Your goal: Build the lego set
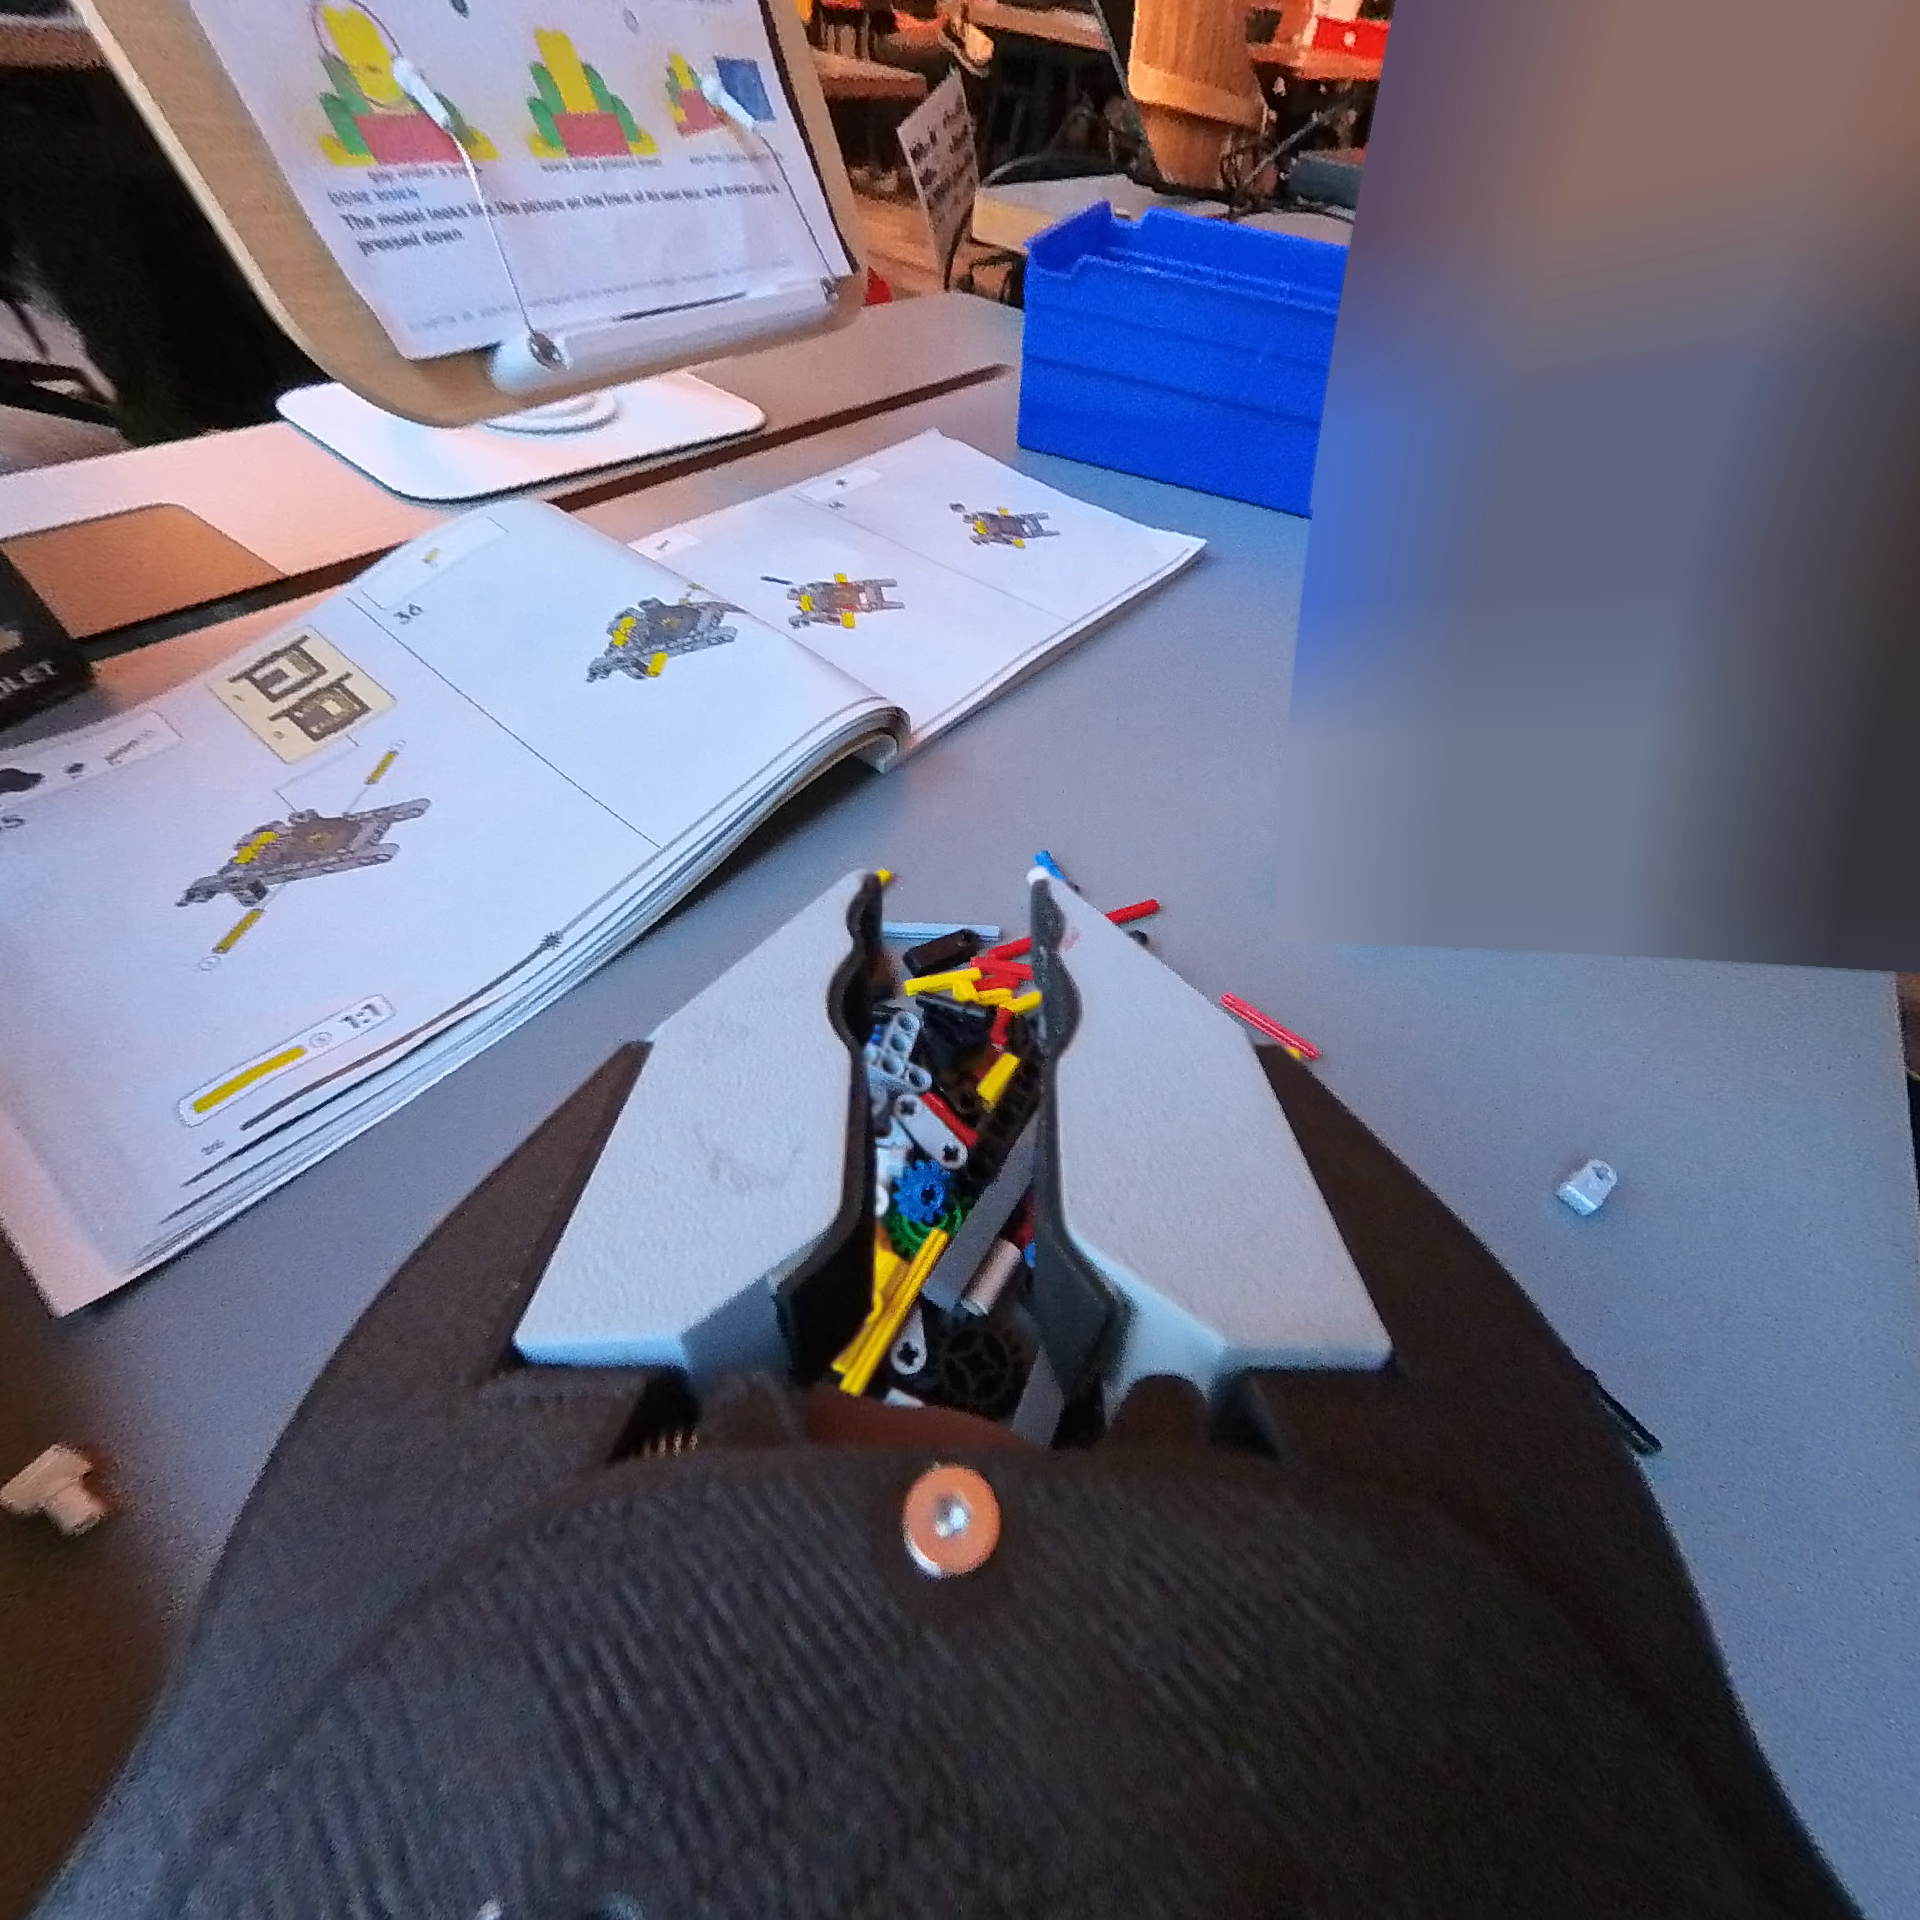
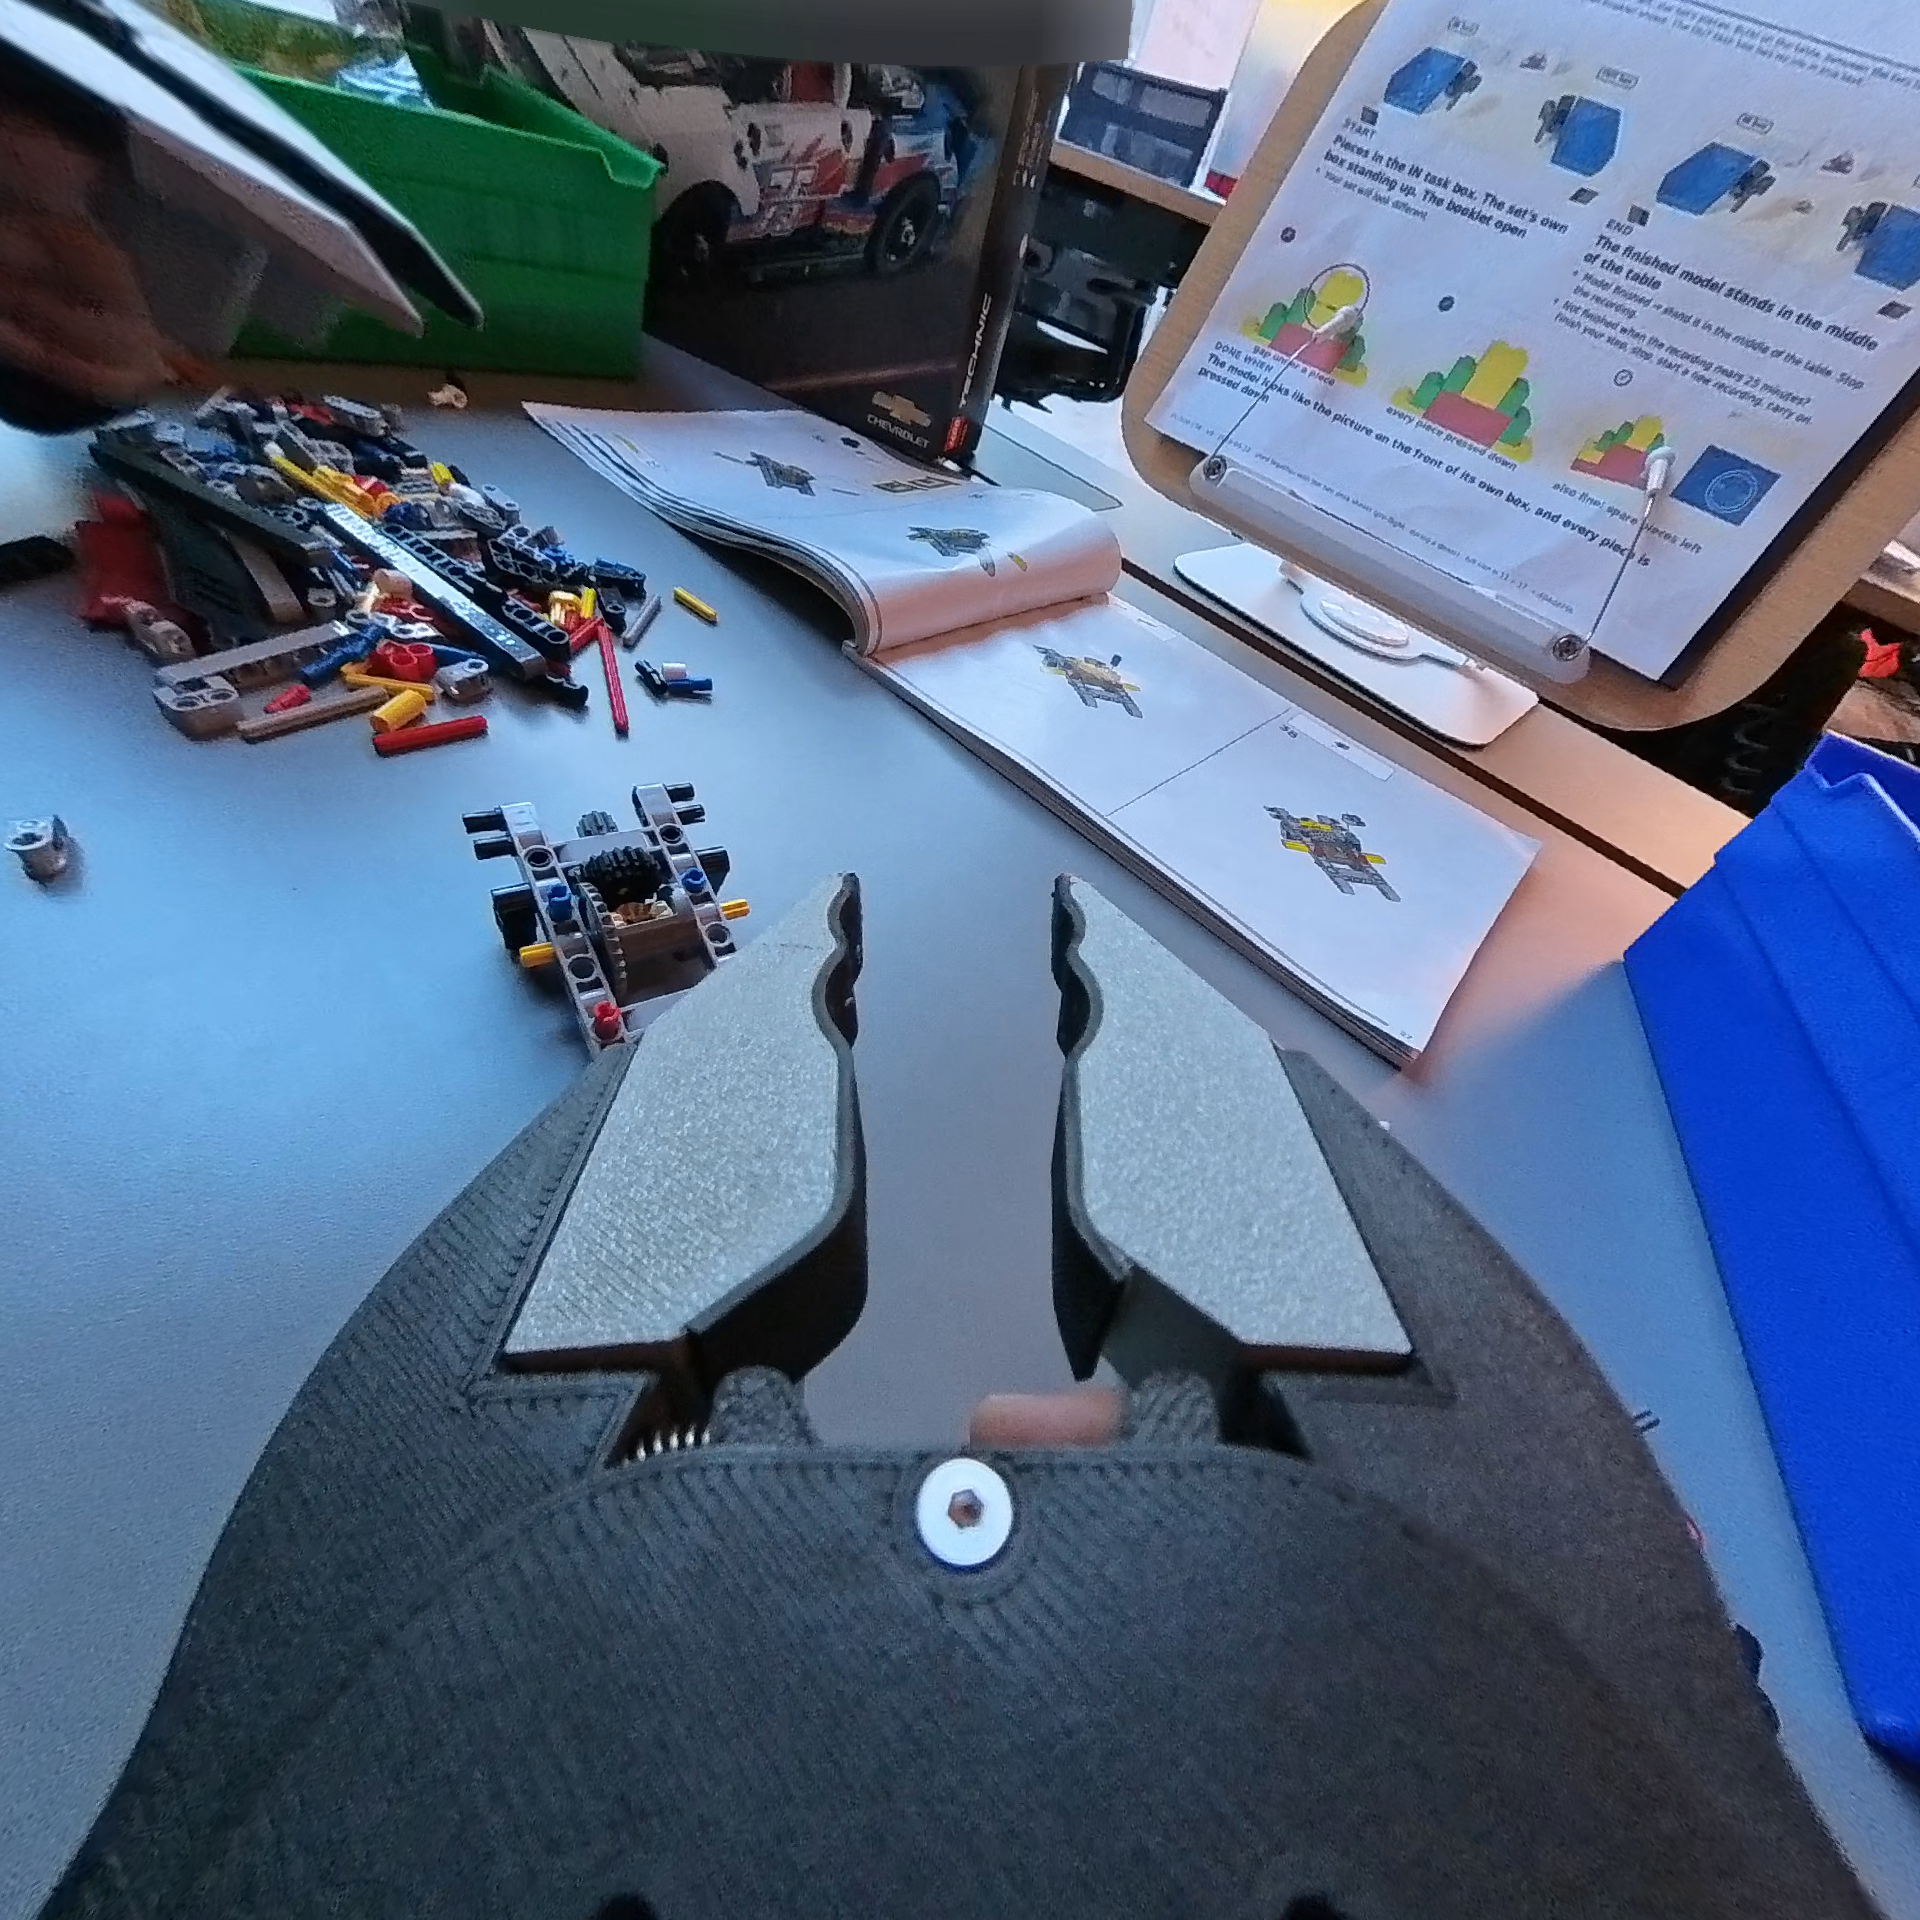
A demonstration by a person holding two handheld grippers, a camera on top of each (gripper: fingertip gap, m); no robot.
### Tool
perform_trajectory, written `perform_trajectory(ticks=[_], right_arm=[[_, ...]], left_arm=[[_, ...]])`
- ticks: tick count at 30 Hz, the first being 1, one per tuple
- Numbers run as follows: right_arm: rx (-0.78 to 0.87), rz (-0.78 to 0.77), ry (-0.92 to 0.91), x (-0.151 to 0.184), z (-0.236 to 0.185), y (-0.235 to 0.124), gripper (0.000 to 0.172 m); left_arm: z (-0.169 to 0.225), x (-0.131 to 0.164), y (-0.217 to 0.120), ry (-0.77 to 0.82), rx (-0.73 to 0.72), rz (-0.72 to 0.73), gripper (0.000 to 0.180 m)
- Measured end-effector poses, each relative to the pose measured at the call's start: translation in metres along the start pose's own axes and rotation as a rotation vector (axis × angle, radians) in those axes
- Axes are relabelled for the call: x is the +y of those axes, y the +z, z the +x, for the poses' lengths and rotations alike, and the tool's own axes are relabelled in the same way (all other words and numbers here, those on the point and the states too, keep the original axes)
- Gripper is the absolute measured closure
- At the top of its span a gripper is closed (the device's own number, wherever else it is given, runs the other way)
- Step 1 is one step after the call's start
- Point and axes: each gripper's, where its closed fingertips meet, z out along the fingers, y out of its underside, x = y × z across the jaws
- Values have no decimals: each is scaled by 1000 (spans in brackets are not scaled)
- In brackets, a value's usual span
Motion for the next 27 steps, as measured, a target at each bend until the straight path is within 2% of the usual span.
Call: perform_trajectory(ticks=[5, 9, 15, 18, 22, 25, 27], right_arm=[[-8, 21, -1, -3, -2, -1, 137], [-64, 36, -1, -6, -10, 0, 137], [-163, 37, -23, -7, -26, 3, 137], [-176, 56, -37, -10, -31, 1, 138], [-181, 62, -48, -11, -33, -1, 138], [-181, 64, -40, -11, -32, -1, 140], [-184, 63, -39, -11, -32, 0, 142]], left_arm=[[22, 6, 6, 97, 74, -37, 152], [53, 13, 12, 215, 181, -79, 151], [101, 2, 41, 220, 302, -107, 147], [105, -1, 51, 259, 280, -138, 147], [98, -11, 59, 200, 236, -133, 148], [95, -22, 59, 159, 210, -42, 153], [94, -18, 58, 130, 210, -14, 154]])
